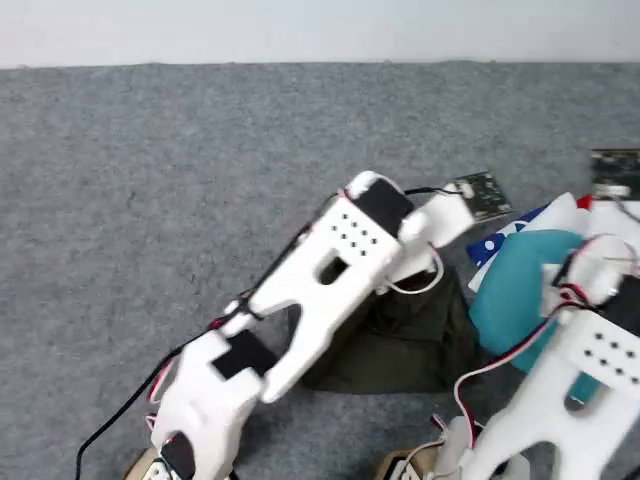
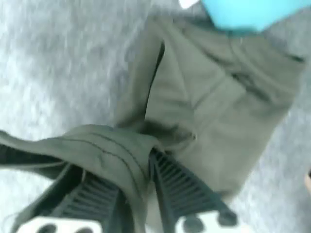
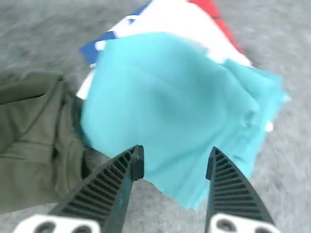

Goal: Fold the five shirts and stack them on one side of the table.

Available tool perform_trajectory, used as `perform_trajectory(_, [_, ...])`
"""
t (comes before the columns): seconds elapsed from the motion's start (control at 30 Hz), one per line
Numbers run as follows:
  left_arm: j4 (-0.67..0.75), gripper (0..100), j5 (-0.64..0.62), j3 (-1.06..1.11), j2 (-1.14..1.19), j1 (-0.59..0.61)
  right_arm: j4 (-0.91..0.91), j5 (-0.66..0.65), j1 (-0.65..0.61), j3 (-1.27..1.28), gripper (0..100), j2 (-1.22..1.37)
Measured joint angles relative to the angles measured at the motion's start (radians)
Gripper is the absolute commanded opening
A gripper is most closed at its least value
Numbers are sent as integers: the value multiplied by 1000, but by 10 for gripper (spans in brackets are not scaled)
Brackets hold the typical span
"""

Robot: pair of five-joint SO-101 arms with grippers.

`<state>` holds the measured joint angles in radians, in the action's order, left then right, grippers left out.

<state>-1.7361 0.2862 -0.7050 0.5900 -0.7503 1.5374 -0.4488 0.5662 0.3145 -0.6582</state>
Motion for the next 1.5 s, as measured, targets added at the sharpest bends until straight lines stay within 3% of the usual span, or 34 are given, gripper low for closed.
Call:
perform_trajectory(0.17, [-2,28,-2,-233,226,-46,0,0,40,0,215,0])
perform_trajectory(0.4, [-2,220,-46,-321,307,-109,23,-32,44,0,215,0])
perform_trajectory(0.8, [-3,235,-51,-75,157,-192,23,-35,51,-6,215,0])
perform_trajectory(1.03, [-2,235,-48,-72,-44,14,23,-37,49,-6,215,0])
perform_trajectory(1.23, [35,235,-18,183,-104,107,23,-37,49,-6,215,0])
perform_trajectory(1.37, [71,235,-20,272,-103,87,23,-37,49,-6,215,0])
perform_trajectory(1.5, [94,235,-18,273,-63,-8,23,-37,49,-6,215,0])
